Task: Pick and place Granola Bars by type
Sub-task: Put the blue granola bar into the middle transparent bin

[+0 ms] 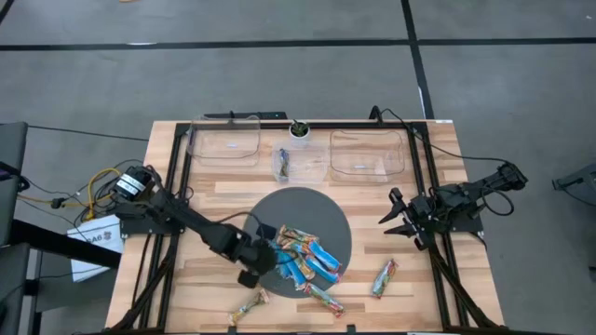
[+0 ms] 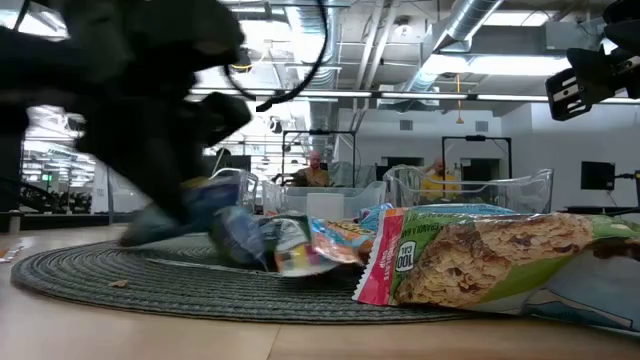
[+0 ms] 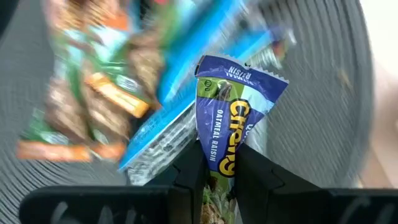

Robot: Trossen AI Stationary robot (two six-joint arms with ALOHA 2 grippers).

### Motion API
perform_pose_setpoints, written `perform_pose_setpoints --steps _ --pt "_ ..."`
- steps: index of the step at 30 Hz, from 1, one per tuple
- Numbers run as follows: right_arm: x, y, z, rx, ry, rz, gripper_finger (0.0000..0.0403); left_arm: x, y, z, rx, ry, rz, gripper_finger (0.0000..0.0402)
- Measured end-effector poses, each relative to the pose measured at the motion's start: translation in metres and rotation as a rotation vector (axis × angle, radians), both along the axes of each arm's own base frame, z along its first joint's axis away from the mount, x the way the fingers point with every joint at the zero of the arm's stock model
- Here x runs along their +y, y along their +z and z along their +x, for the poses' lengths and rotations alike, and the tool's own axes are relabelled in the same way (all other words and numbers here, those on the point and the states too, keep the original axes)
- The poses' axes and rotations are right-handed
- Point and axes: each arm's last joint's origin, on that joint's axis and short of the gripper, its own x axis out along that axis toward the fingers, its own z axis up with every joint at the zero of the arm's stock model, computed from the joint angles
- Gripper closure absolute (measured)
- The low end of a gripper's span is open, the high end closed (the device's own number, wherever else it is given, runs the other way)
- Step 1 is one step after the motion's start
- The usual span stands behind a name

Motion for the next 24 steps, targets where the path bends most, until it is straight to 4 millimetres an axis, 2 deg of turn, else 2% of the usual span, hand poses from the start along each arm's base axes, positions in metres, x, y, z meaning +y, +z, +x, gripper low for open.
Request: perform_pose_setpoints --steps 7,15,24 --pt "0.000 0.000 0.000 0.000 0.000 0.000 0.0266 0.029 0.010 0.027 -0.180 0.145 -0.063 0.0338" --pt "0.000 0.000 0.000 0.000 0.000 0.000 0.0265 0.049 0.029 0.051 -0.431 0.231 -0.147 0.0338" --pt "0.000 0.000 0.000 0.000 0.000 0.000 0.0264 0.083 0.050 0.067 -0.703 0.413 -0.049 0.0338"
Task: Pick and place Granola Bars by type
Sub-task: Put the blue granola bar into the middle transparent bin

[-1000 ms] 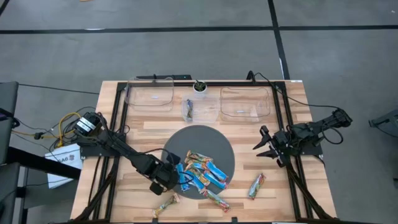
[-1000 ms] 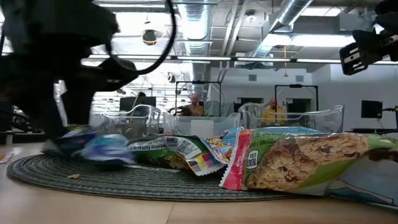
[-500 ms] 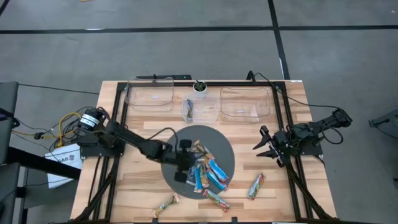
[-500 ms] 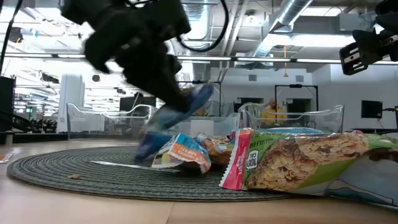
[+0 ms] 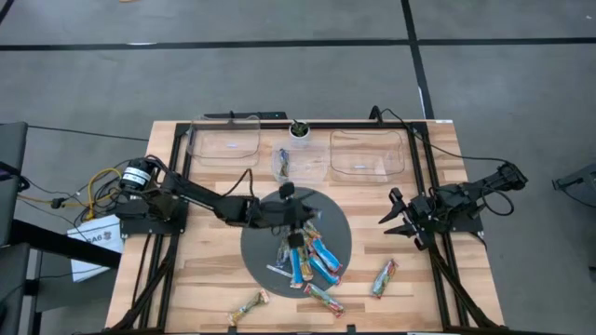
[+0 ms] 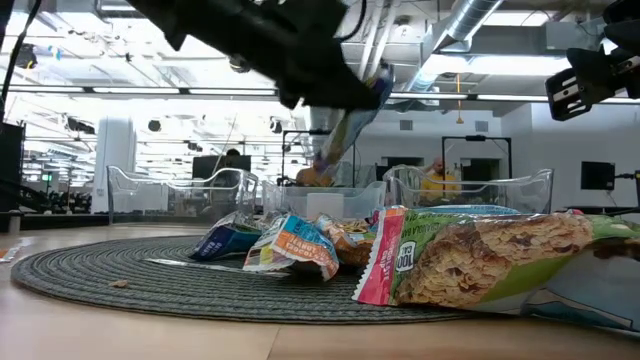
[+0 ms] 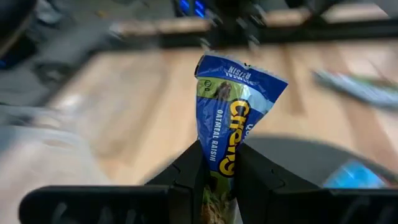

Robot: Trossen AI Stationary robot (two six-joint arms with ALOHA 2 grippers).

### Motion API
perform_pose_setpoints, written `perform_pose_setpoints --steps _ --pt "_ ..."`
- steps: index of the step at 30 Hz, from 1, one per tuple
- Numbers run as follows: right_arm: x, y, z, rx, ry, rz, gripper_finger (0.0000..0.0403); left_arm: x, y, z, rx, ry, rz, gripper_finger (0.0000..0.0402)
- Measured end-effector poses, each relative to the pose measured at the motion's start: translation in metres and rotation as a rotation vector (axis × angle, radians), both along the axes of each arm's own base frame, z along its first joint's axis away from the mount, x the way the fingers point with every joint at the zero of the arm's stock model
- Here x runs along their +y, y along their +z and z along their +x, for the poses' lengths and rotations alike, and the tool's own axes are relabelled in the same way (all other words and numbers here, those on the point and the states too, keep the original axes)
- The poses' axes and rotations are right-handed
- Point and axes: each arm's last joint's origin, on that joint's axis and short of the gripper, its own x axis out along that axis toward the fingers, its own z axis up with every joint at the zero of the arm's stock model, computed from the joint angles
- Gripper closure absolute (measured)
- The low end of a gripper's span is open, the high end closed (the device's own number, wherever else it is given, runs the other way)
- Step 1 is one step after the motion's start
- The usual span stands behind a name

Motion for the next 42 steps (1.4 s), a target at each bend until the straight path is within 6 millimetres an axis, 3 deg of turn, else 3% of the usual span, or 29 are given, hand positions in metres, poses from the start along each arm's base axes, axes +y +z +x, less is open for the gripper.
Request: perform_pose_setpoints --steps 10,23,36,42 --pt "0.000 0.000 0.000 0.000 0.000 0.000 0.0264 0.039 0.023 0.006 -0.176 0.279 0.196 0.0338" --pt "0.000 0.000 0.000 0.000 0.000 0.000 0.0264 0.072 0.024 0.007 -0.226 0.370 0.097 0.0338" --pt "0.000 0.000 0.000 0.000 0.000 0.000 0.0265 0.134 0.001 -0.006 -0.194 0.607 -0.304 0.0338" --pt "0.000 0.000 0.000 0.000 0.000 0.000 0.0264 0.151 -0.010 -0.016 -0.213 0.775 -0.524 0.0338"
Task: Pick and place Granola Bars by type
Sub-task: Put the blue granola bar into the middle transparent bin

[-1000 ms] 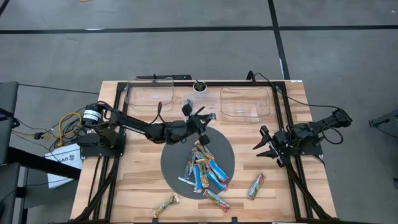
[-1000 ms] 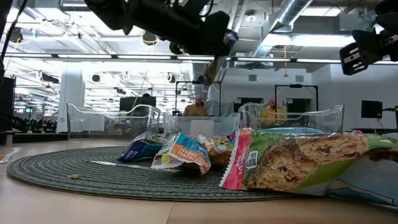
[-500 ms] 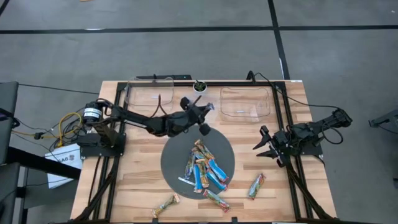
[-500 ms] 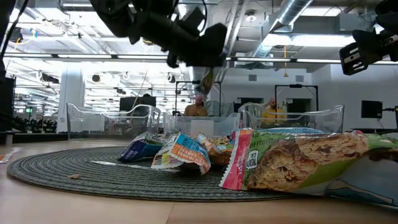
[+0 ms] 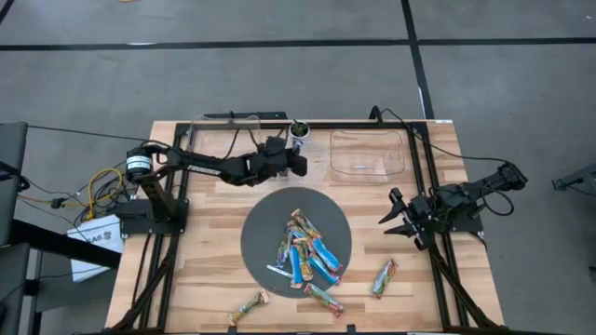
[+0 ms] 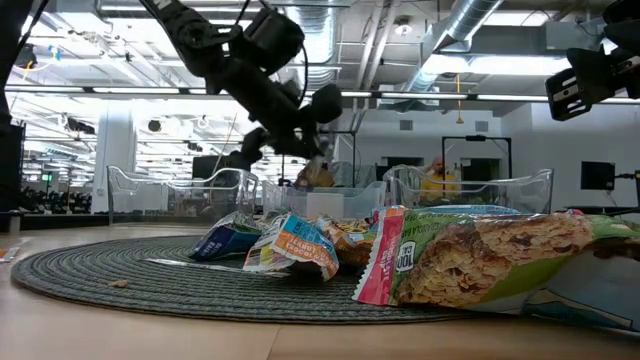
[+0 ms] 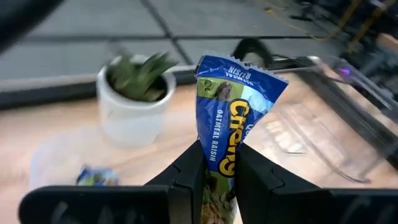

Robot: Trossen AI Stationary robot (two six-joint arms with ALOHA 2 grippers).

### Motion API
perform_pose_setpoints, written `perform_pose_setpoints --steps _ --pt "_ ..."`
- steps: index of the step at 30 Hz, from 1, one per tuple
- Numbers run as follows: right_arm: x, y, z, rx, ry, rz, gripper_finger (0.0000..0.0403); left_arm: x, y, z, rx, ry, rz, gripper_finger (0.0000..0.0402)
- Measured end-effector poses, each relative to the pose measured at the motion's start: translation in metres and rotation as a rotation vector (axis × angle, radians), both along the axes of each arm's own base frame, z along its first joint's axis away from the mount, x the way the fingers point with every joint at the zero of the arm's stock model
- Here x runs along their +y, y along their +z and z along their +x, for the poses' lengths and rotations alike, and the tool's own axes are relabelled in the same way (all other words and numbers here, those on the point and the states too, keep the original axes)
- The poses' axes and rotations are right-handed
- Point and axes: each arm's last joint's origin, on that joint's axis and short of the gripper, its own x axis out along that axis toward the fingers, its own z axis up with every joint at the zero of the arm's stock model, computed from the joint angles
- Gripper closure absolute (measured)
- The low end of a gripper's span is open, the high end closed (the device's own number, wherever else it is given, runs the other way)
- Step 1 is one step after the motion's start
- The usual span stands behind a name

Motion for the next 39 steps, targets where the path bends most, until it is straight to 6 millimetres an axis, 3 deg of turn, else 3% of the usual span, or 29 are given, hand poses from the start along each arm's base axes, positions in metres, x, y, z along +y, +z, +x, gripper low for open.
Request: perform_pose_setpoints --steps 8,19,32,39 --pt "0.000 0.000 0.000 0.000 0.000 0.000 0.0266 0.003 -0.008 -0.005 -0.069 0.089 -0.189 0.0338" --pt "0.000 0.000 0.000 0.000 0.000 0.000 0.0266 0.004 -0.010 -0.007 -0.054 0.101 -0.212 0.0334" --pt "0.000 0.000 0.000 0.000 0.000 0.000 0.0265 0.003 -0.012 -0.008 -0.034 0.093 -0.225 0.0264" --pt "0.000 0.000 0.000 0.000 0.000 0.000 0.0266 0.003 -0.012 -0.008 -0.034 0.094 -0.225 0.0251"
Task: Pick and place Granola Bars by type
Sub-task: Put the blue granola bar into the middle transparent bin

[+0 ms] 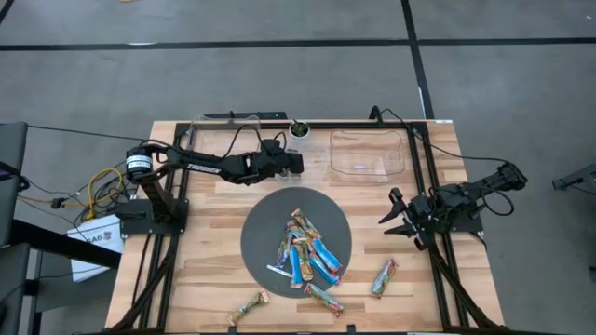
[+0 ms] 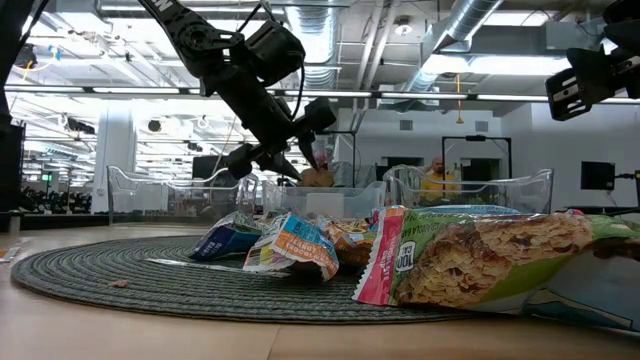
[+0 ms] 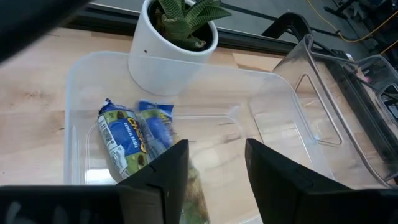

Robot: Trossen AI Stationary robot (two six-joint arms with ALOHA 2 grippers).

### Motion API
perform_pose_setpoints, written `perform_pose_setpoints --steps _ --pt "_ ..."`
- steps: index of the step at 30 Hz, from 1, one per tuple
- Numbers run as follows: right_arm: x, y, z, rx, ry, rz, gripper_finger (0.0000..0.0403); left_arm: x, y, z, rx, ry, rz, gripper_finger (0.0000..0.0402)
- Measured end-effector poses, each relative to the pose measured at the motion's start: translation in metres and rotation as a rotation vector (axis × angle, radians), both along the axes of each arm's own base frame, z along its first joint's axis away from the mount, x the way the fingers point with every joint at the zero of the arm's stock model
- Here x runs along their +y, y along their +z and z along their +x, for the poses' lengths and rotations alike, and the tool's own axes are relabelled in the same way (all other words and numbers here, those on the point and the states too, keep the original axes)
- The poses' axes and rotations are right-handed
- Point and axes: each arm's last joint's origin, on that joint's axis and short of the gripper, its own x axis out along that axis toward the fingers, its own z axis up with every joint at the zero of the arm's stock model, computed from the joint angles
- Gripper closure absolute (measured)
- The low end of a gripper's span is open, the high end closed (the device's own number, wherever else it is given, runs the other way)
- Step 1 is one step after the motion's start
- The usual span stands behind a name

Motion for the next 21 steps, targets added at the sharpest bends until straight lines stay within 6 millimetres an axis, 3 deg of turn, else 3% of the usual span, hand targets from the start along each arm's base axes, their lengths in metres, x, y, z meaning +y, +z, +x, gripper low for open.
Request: perform_pose_setpoints --steps 11,21 --pt "0.000 0.000 0.000 0.000 0.000 0.000 0.0266 -0.004 0.001 0.002 0.019 -0.036 0.029 0.0251" --pt "0.000 0.000 0.000 0.000 0.000 0.000 0.0265 -0.039 0.013 0.017 0.086 -0.319 0.293 0.0251"
